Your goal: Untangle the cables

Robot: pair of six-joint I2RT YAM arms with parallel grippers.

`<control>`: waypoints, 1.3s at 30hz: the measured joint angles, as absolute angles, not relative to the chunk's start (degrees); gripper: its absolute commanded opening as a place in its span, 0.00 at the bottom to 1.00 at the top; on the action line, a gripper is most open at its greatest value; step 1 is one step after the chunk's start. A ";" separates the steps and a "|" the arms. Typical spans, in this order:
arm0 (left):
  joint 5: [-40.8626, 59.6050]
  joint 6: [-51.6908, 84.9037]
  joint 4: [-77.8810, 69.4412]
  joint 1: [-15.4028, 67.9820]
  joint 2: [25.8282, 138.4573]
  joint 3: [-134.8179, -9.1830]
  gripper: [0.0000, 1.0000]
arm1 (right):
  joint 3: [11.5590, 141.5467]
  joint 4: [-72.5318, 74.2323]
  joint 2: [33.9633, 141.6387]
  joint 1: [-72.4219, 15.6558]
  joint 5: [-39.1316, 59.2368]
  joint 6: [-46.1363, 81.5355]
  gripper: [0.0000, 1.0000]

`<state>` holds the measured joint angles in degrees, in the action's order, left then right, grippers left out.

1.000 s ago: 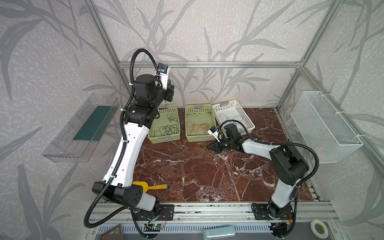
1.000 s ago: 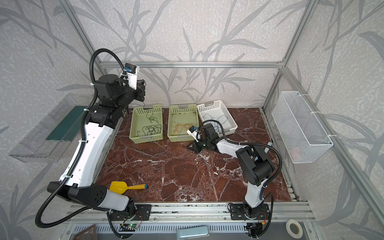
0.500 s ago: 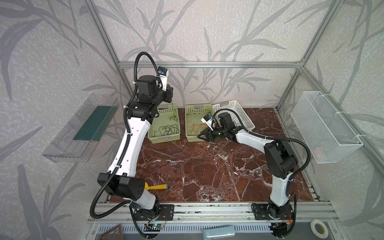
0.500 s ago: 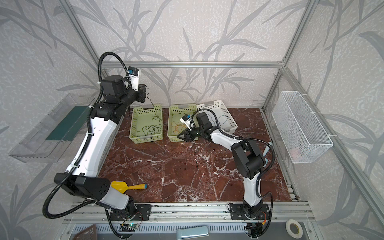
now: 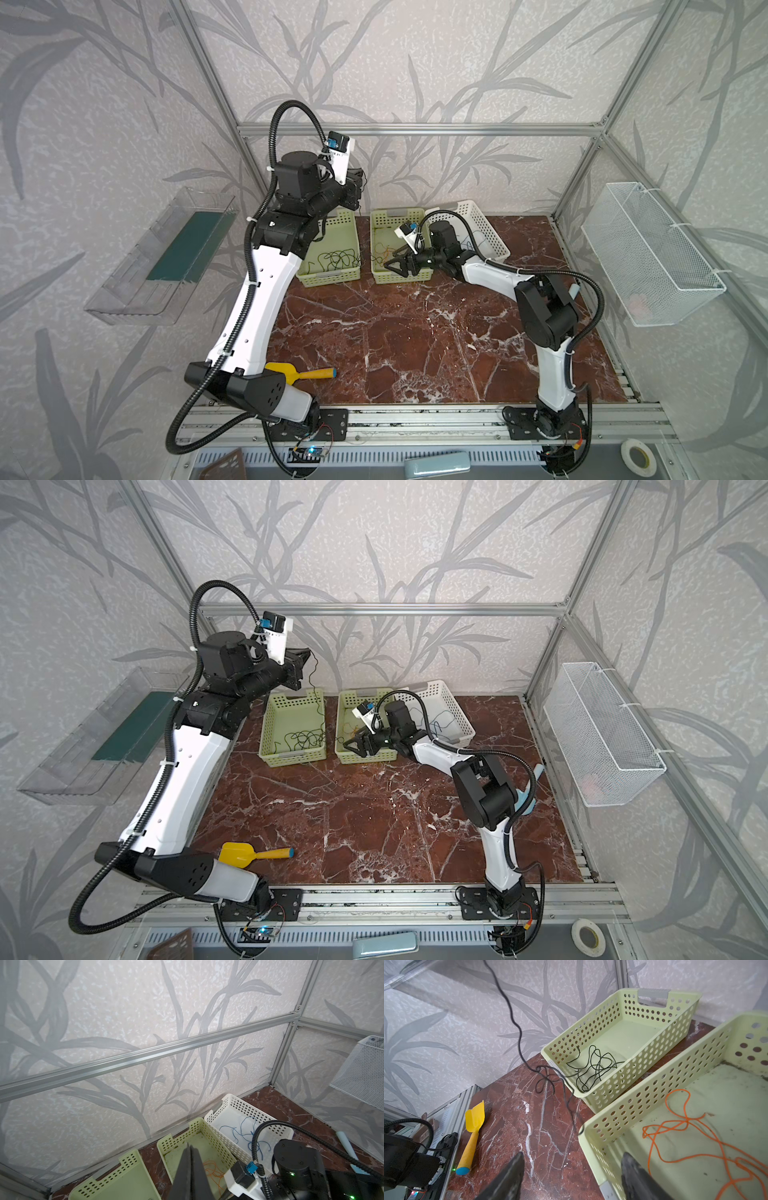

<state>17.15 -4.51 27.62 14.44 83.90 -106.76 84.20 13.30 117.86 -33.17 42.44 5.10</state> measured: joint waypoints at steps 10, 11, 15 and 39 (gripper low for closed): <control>21.12 -5.21 27.97 18.24 81.34 -106.26 0.00 | 82.96 14.35 117.84 -33.17 46.15 1.78 0.69; 21.34 -5.39 27.94 18.57 81.34 -106.08 0.00 | 82.61 14.35 117.84 -33.17 46.26 1.61 0.68; 22.11 -5.61 28.45 19.79 81.32 -105.89 0.00 | 79.55 15.38 117.14 -33.17 46.39 1.19 0.66; 26.00 -6.70 29.23 23.81 75.85 -103.48 0.00 | 64.20 20.14 100.95 -31.35 48.90 -2.74 0.60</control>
<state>26.00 -6.70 29.23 23.81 75.85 -103.48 64.20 20.14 100.95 -31.35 48.90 -2.74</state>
